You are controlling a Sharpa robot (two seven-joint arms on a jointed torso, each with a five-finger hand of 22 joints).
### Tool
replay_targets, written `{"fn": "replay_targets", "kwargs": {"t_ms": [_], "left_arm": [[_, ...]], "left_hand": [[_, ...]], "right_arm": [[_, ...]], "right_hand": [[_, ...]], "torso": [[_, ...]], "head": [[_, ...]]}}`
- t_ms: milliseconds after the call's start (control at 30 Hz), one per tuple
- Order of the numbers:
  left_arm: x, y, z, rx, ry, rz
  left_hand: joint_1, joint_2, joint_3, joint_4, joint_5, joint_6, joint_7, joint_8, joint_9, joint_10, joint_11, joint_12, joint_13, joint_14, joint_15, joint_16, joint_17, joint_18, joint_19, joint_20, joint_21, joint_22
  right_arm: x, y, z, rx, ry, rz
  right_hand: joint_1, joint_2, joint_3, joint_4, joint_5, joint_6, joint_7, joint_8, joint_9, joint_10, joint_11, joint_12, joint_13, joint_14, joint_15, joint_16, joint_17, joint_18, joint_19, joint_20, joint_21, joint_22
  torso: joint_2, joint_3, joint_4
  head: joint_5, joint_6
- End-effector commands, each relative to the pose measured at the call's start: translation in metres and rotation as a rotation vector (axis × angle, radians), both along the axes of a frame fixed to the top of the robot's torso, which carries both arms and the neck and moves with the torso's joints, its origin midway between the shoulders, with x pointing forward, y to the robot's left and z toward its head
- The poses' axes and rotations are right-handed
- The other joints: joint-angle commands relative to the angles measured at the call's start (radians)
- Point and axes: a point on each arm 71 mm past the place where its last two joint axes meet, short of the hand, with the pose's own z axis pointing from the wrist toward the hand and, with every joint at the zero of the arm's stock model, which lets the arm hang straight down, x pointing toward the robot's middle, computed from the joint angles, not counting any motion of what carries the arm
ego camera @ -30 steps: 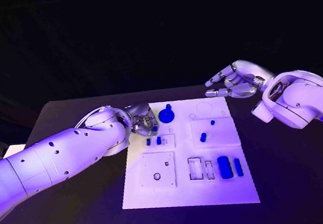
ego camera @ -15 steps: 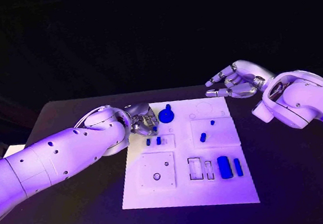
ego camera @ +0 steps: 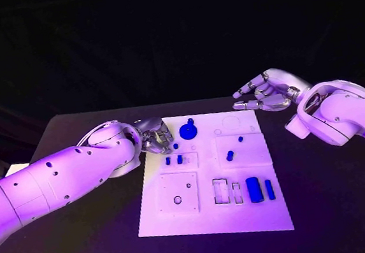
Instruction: Assemble the parts on the task board
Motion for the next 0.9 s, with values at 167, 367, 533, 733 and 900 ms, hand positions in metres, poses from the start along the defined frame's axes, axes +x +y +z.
{"fn": "replay_targets", "kwargs": {"t_ms": [167,367,533,733,900], "left_arm": [[-0.001,0.014,0.001,-0.004,-0.017,0.026],[0.001,0.03,0.017,-0.146,-0.096,0.084],[0.0,0.046,0.036,-0.5,-0.095,0.183],[-0.01,0.062,0.044,-0.995,0.052,0.323],[-0.02,0.066,0.043,-1.256,0.175,0.392]], "left_hand": [[0.019,0.006,-0.004,-0.004,-0.003,0.023,-0.006,0.011,0.003,0.004,-0.007,0.009,0.003,0.027,0.004,0.002,0.002,-0.008,0.001,0.007,-0.005,0.001],[0.015,0.023,0.005,0.004,-0.003,0.091,-0.019,0.037,0.011,0.061,-0.023,0.033,0.011,0.029,-0.008,0.008,0.009,-0.01,0.006,-0.001,0.011,0.014],[0.051,0.057,0.031,-0.012,-0.004,0.154,-0.03,0.065,0.021,0.111,-0.038,0.062,0.022,-0.002,-0.022,-0.035,-0.076,0.014,-0.04,-0.013,-0.117,-0.078],[0.046,0.074,0.04,-0.013,-0.003,0.136,-0.019,0.056,0.014,0.081,-0.029,0.071,0.02,-0.098,-0.013,-0.162,-0.305,0.052,-0.138,-0.009,-0.356,-0.247],[0.013,0.084,0.028,0.004,-0.003,0.137,-0.022,0.06,0.014,0.081,-0.031,0.089,0.024,-0.112,-0.012,-0.18,-0.337,0.059,-0.156,-0.006,-0.404,-0.28]], "right_arm": [[0.001,0.0,-0.001,-0.006,0.003,0.006],[0.003,-0.004,-0.004,-0.041,0.032,-0.011],[0.003,-0.006,-0.009,-0.166,0.037,-0.022],[-0.002,0.001,-0.014,-0.412,-0.043,0.011],[-0.01,0.011,-0.02,-0.595,-0.106,0.042]], "right_hand": [[0.006,0.01,-0.004,-0.005,0.005,0.007,-0.002,0.006,0.002,-0.007,0.001,-0.008,0.096,0.086,0.001,-0.006,0.181,0.0,0.071,0.004,-0.007,0.204],[0.013,0.011,-0.006,-0.009,0.006,0.005,-0.001,0.004,0.001,-0.032,0.001,-0.057,0.067,0.079,0.002,-0.021,0.153,0.009,0.05,0.004,-0.028,0.168],[0.108,0.03,0.028,-0.043,0.006,0.017,-0.006,0.009,0.003,-0.361,-0.001,-0.703,-0.345,0.042,-0.001,-0.102,0.035,0.055,-0.062,-0.002,-0.15,-0.027],[0.23,-0.011,0.163,-0.078,-0.044,0.086,0.011,0.024,0.006,-0.351,0.008,-1.096,-0.757,0.047,0.008,-0.127,0.008,0.057,-0.051,-0.001,-0.166,-0.042],[0.225,-0.054,0.256,-0.082,-0.077,0.13,-0.012,0.019,0.007,-0.294,0.008,-1.2,-0.926,0.049,0.003,-0.139,-0.001,0.056,-0.045,0.003,-0.172,-0.046]], "torso": [[0.001,-0.0001,-0.0009],[0.0,0.0008,-0.0006],[0.0,0.0012,-0.0029],[0.002,0.0002,-0.0044],[0.0,-0.0007,-0.0025]], "head": [[0.002,0.002],[0.001,0.002],[-0.002,0.004],[-0.016,0.009],[-0.035,0.013]]}}
